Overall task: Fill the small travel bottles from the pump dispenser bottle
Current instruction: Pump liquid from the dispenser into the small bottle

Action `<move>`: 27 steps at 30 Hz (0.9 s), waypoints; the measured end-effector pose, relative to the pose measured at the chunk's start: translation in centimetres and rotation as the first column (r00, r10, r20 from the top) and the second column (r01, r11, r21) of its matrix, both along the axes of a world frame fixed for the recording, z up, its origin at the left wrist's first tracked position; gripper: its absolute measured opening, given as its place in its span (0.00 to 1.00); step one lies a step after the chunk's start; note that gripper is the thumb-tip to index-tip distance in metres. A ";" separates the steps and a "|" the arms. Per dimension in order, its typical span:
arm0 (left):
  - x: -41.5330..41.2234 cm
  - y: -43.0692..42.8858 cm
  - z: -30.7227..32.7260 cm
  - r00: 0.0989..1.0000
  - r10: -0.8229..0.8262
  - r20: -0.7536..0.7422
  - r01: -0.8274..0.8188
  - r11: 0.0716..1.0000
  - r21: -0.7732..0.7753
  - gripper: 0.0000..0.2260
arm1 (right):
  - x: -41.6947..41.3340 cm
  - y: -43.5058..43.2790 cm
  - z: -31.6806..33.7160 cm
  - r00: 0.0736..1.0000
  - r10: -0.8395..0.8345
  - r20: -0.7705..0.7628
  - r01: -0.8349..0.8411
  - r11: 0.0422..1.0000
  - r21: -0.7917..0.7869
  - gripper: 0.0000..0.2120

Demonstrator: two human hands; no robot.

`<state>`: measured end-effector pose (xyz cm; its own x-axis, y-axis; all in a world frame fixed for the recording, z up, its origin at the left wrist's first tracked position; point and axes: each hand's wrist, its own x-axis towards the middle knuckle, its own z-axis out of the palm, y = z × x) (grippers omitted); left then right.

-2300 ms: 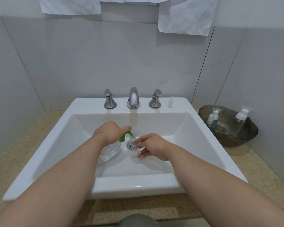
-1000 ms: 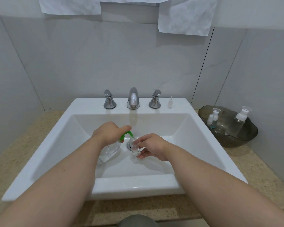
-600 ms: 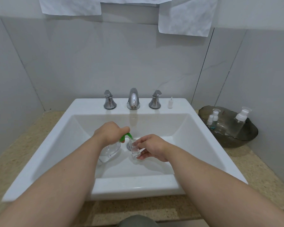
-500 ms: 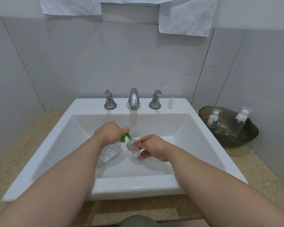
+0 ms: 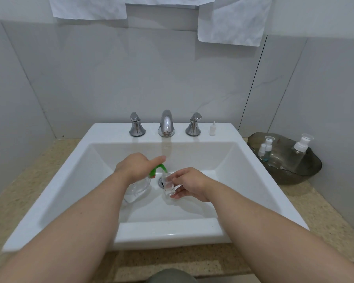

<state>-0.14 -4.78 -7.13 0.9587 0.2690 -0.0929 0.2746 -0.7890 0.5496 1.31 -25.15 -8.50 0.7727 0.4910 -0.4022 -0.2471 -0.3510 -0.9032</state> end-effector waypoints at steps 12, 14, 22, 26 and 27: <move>0.1 -0.4 0.2 0.999 0.029 -0.016 -0.029 0.999 -0.014 0.26 | -0.2 -0.2 0.1 0.999 0.039 0.011 -0.039 0.999 -0.028 0.16; 0.1 -0.4 0.2 1.000 0.023 -0.018 -0.023 1.000 -0.009 0.25 | -0.3 -0.3 0.2 0.998 0.054 0.014 -0.053 0.998 -0.012 0.13; 0.1 -0.4 0.4 0.999 0.001 -0.033 -0.001 1.000 -0.003 0.21 | -0.3 -0.3 -0.1 0.995 0.087 0.040 -0.087 0.996 -0.006 0.10; 0.1 -0.3 0.4 1.000 -0.005 -0.028 0.004 1.000 -0.024 0.20 | -0.4 -0.3 0.1 0.994 0.097 0.055 -0.096 0.995 -0.012 0.12; 0.1 -0.3 0.4 1.000 -0.003 -0.026 0.003 1.000 -0.026 0.19 | -0.5 -0.3 0.1 0.993 0.101 0.058 -0.101 0.995 -0.019 0.13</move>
<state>-0.02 -5.11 -6.75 0.9566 0.2633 -0.1249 0.2869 -0.7754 0.5626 0.85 -25.48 -8.43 0.7421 0.5618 -0.3657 -0.1561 -0.3857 -0.9093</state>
